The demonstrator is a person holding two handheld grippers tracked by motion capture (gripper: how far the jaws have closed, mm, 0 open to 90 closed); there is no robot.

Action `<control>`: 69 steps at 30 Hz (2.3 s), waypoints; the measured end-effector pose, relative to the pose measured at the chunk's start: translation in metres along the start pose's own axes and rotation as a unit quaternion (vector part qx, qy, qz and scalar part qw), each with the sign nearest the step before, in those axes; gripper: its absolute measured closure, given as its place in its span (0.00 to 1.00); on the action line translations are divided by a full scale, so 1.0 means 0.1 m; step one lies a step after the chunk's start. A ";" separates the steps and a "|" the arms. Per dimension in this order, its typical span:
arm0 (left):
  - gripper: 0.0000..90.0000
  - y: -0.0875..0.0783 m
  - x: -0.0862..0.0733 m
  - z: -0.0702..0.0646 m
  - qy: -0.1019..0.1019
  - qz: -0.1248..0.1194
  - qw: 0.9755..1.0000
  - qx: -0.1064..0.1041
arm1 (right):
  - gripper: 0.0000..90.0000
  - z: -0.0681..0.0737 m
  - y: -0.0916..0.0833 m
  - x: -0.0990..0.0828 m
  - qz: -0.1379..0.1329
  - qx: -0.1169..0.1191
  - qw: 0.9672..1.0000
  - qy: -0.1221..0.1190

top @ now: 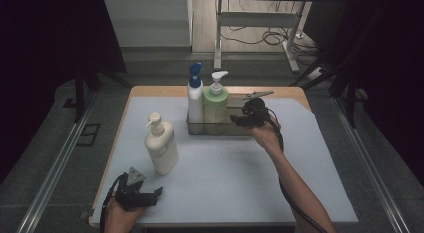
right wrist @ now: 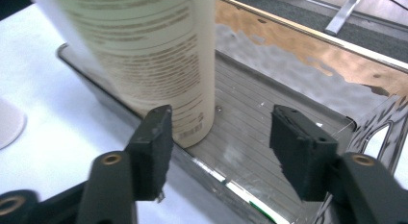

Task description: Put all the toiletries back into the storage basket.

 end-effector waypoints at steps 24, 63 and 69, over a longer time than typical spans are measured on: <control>0.12 0.00 0.00 0.00 0.000 0.000 1.000 0.000 | 0.09 0.15 -0.61 -0.32 -0.019 0.022 0.996 -0.084; 0.12 0.00 0.00 0.00 -0.001 0.001 1.000 0.001 | 0.00 0.04 -0.96 -1.61 0.016 0.013 0.998 -0.052; 0.12 -0.01 0.01 0.00 -0.002 0.003 1.000 -0.001 | 0.00 -0.01 -0.88 -1.78 0.030 0.006 0.998 -0.045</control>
Point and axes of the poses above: each handheld gripper's, and its own axes: y roughly forward along the jaws, x roughly out of its top, z roughly to its left, the point moved 5 cm from there along y, roughly forward along the jaws, and after that the axes turned 8 degrees about -x, right-handed, at the moved point
